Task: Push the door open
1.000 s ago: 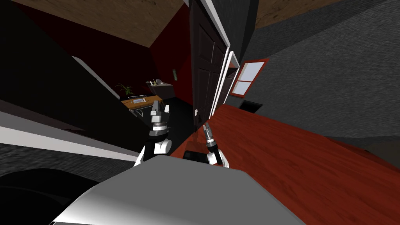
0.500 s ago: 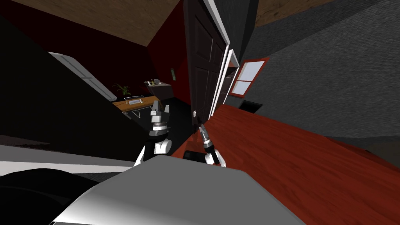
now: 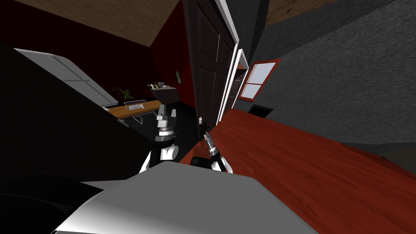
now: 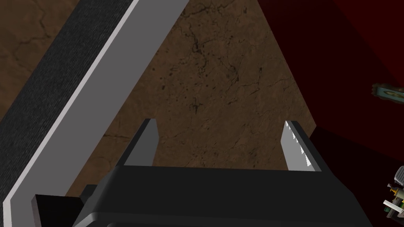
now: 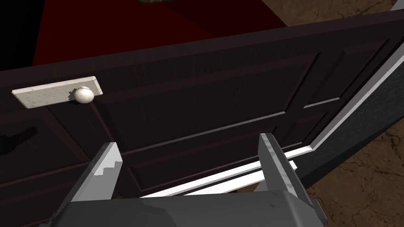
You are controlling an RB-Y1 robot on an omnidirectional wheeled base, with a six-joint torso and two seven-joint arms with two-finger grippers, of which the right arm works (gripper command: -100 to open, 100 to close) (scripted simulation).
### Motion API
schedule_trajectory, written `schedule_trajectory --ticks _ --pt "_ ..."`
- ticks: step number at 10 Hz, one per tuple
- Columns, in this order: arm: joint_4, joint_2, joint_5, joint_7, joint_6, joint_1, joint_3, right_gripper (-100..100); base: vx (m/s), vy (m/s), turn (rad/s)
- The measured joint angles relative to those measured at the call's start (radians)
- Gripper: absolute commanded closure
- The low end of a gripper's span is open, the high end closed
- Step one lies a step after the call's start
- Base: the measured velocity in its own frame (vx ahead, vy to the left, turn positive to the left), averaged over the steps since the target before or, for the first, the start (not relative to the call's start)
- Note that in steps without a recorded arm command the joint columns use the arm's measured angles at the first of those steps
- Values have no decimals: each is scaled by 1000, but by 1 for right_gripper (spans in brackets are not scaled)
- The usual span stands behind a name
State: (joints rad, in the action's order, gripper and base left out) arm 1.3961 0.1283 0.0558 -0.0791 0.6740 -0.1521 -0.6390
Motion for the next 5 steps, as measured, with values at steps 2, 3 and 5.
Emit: schedule_trajectory --ticks 2,3,5 --pt "-62 -3 -3 -8 16 31 -25 -100 162 -39 -24" --pt "-72 -3 -2 -10 11 34 -50 -100 157 -34 -22" --pt "-145 -8 -4 -16 31 63 -82 -100 172 -1 -25"
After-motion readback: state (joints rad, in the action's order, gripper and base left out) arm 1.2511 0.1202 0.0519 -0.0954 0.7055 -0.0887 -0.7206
